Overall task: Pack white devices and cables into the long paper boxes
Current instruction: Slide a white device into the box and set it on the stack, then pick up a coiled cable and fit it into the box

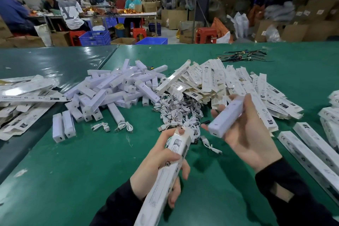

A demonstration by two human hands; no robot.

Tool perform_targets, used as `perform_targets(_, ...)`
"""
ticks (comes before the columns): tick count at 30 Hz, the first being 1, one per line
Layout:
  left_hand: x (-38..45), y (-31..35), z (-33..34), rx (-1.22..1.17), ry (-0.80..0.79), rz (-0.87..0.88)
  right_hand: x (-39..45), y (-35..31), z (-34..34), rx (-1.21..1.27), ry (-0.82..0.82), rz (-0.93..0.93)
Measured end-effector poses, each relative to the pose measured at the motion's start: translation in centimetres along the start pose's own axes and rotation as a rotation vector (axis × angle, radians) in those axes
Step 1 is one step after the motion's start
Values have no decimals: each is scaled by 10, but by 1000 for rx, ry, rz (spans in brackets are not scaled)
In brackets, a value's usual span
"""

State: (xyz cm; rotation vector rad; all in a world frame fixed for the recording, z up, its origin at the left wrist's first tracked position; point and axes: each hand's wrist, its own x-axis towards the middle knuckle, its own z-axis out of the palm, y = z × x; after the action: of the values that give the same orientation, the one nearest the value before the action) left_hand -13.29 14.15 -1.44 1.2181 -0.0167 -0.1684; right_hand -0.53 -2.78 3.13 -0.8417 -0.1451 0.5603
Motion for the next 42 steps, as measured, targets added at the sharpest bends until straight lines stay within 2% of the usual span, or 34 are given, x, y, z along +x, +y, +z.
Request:
perform_targets(2,0,-3,-2,-37,-51,-11,-1,4,1,-54,-71,34)
perform_targets(3,1,-5,-3,-40,-67,-17,-2,6,0,-163,-116,29)
perform_targets(7,3,-6,-8,12,-123,-66,-5,7,-1,-857,-201,-104)
perform_targets(10,3,-3,-11,100,-123,-107,-6,6,-3,-1042,-263,-210)
perform_targets(14,-9,3,-11,0,-234,-120,-8,10,-3,-1162,-361,-228)
perform_targets(17,-14,4,-11,48,-220,-132,-7,9,-6,-1174,-437,-182)
perform_targets(22,-21,7,-2,-20,-317,-225,-10,-4,-11,-1223,-645,4)
perform_targets(27,-23,0,3,148,-375,-256,-11,-2,-11,-1189,-745,70)
perform_targets(31,-23,0,8,176,-387,-248,-10,-2,-13,-1107,-807,158)
perform_targets(33,-23,0,9,126,-384,-218,-7,1,-11,-1098,-701,143)
perform_targets(35,-23,0,9,76,-359,-197,-2,8,-11,-1156,-408,5)
perform_targets(37,-21,-3,11,74,-294,-187,1,20,-10,-1244,-87,-234)
perform_targets(38,-20,-5,12,79,-266,-183,2,26,-10,-1225,20,-321)
perform_targets(40,-16,-9,16,90,-228,-168,0,37,-7,-1044,91,-402)
perform_targets(42,-12,-11,18,89,-200,-157,-3,43,-2,-913,57,-399)
